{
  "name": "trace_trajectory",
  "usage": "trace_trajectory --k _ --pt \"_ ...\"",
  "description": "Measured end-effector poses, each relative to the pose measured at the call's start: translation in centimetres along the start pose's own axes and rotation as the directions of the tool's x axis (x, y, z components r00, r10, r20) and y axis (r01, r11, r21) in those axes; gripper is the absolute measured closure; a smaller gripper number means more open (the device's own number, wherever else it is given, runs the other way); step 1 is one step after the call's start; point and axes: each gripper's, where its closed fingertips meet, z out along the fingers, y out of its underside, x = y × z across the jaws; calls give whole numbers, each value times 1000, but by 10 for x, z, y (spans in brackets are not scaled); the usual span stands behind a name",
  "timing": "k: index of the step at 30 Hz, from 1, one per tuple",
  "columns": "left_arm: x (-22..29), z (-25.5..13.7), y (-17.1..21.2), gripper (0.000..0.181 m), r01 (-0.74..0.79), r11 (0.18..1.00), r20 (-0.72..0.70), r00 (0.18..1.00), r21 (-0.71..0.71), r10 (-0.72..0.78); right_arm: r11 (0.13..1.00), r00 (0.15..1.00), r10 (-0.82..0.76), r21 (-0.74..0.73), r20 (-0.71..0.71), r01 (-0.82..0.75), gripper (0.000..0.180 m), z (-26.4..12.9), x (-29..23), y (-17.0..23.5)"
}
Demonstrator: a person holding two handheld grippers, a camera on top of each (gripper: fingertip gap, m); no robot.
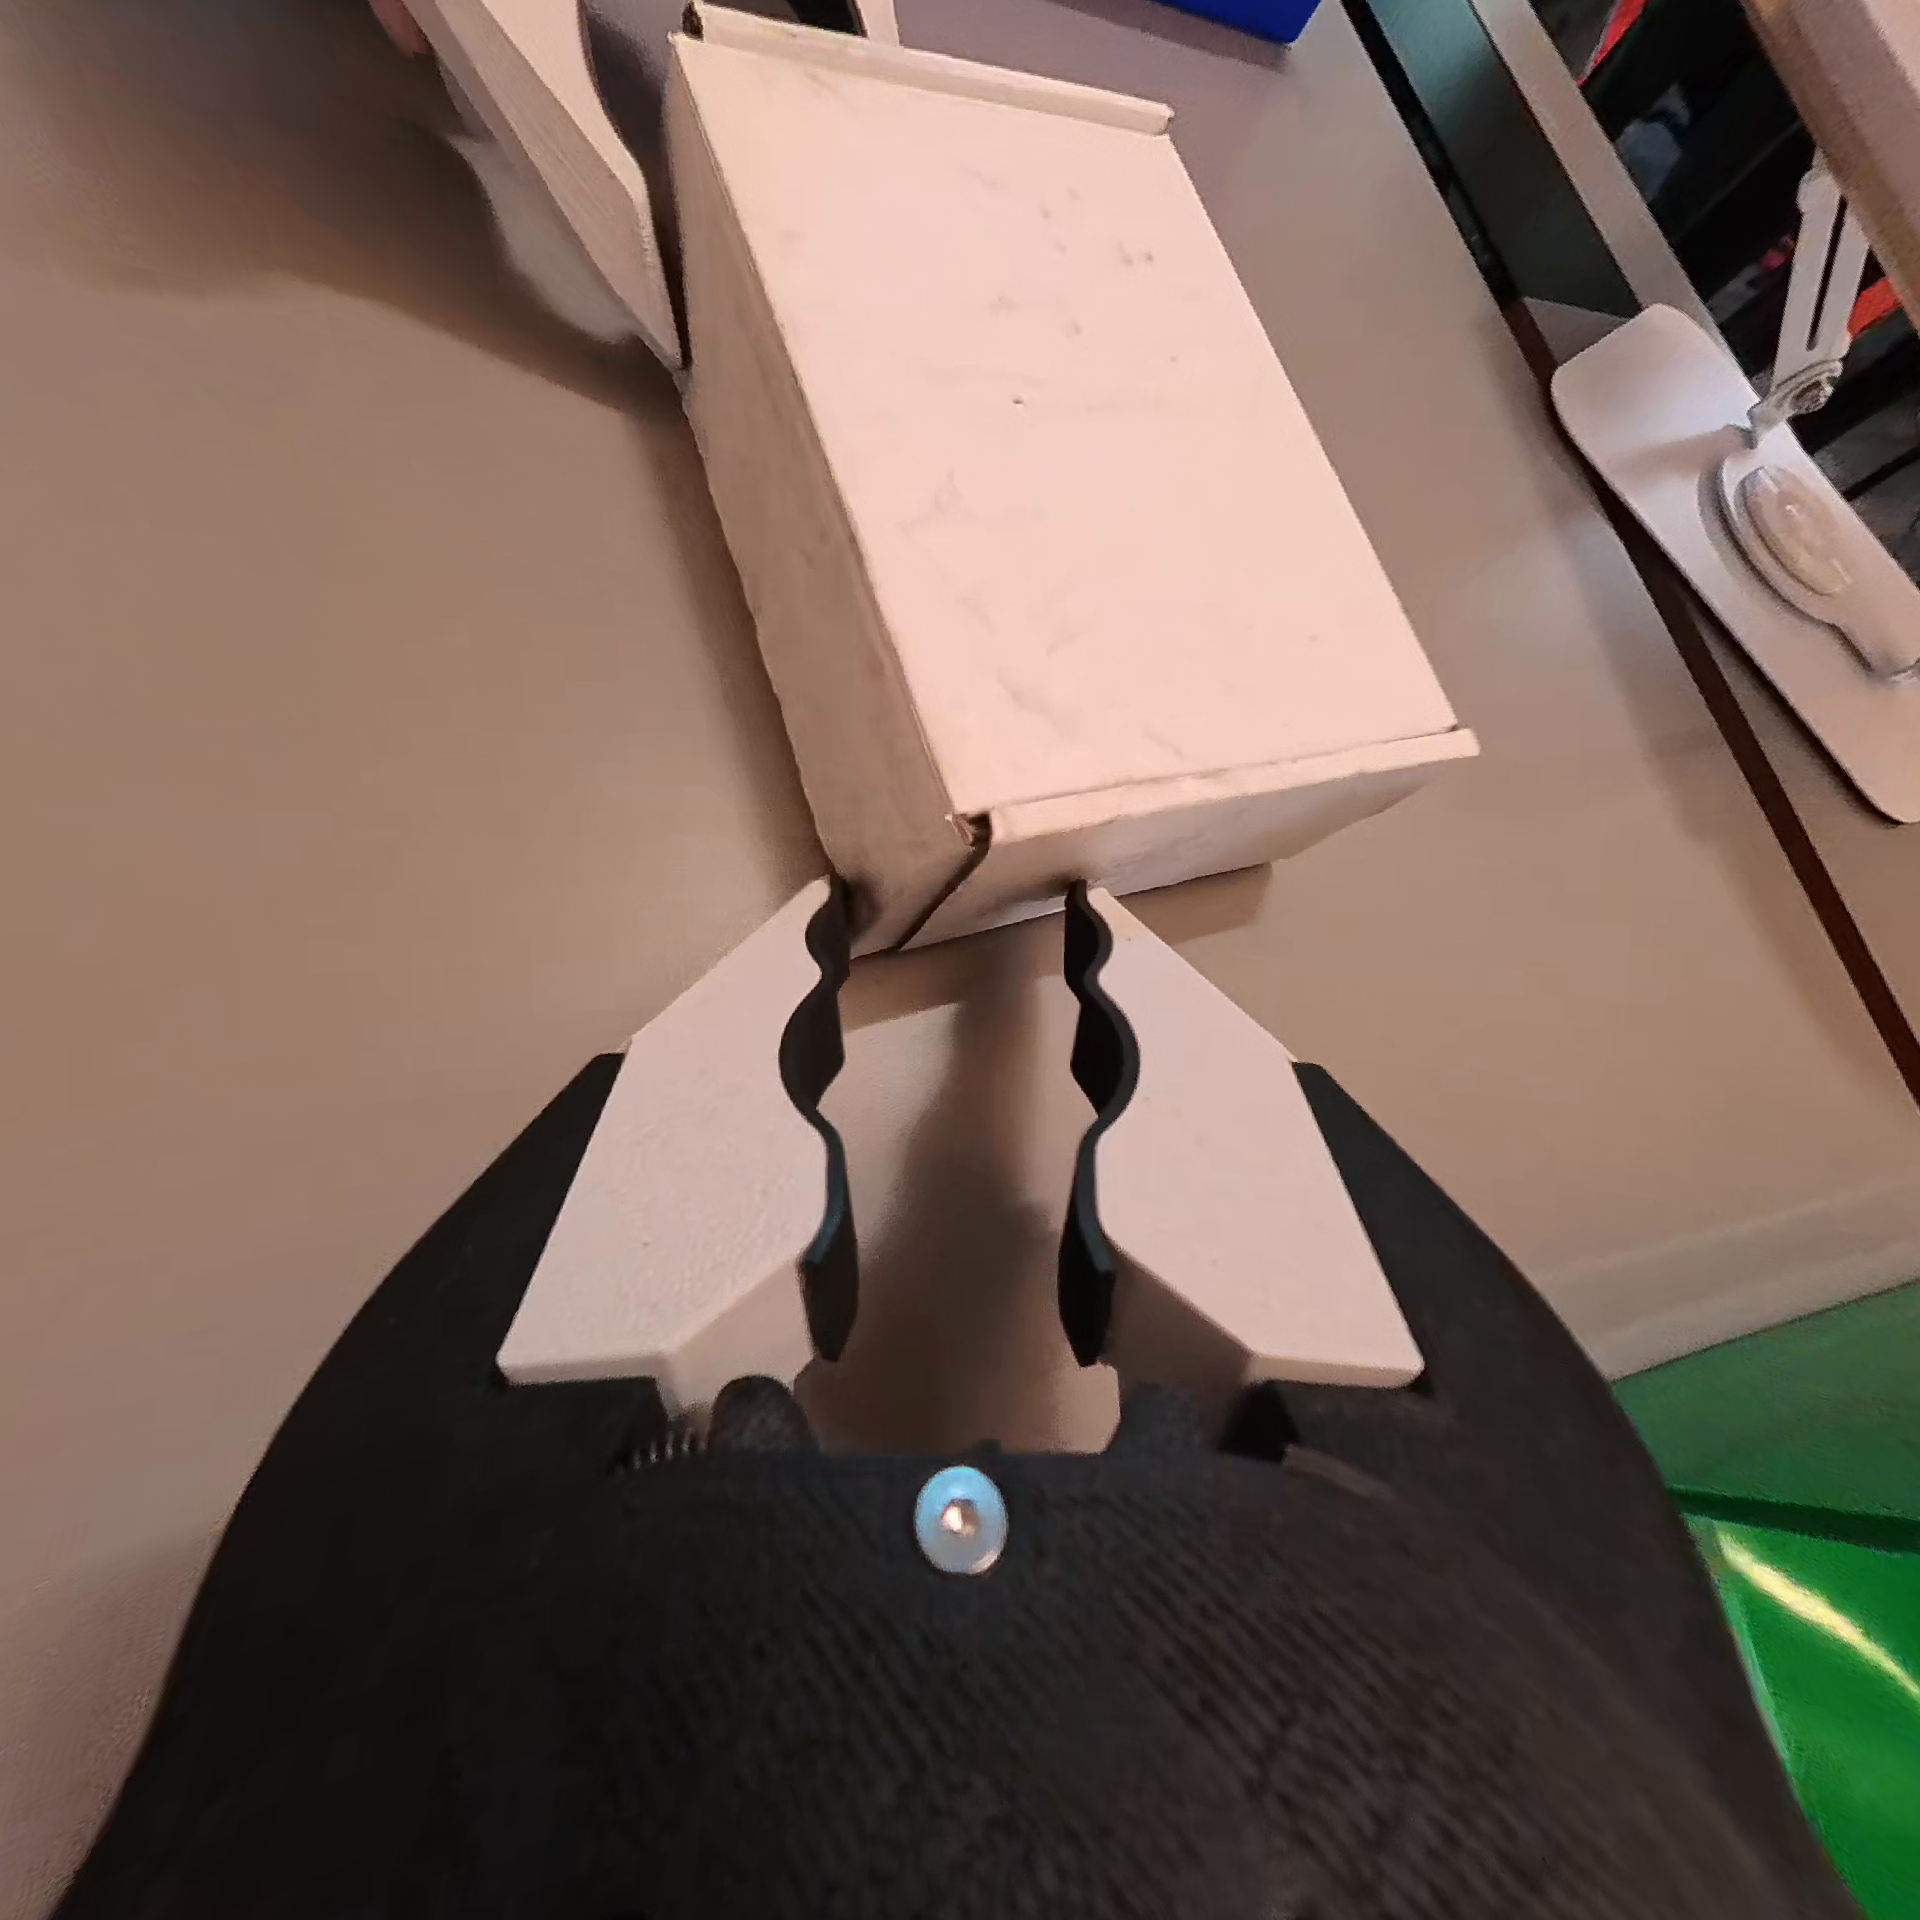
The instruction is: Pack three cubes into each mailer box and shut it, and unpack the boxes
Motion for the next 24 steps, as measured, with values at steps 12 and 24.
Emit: trace_trajectory --k 12,24 --pt "-1 0 3 120 -57 998 -33 998 -13 57 1000 1000 16 -10 -27 -17 140 1 5 1" --pt "0 -2 3 130 -37 999 -39 999 16 38 999 999 35 -19 -26 -35 147 2 5 3"
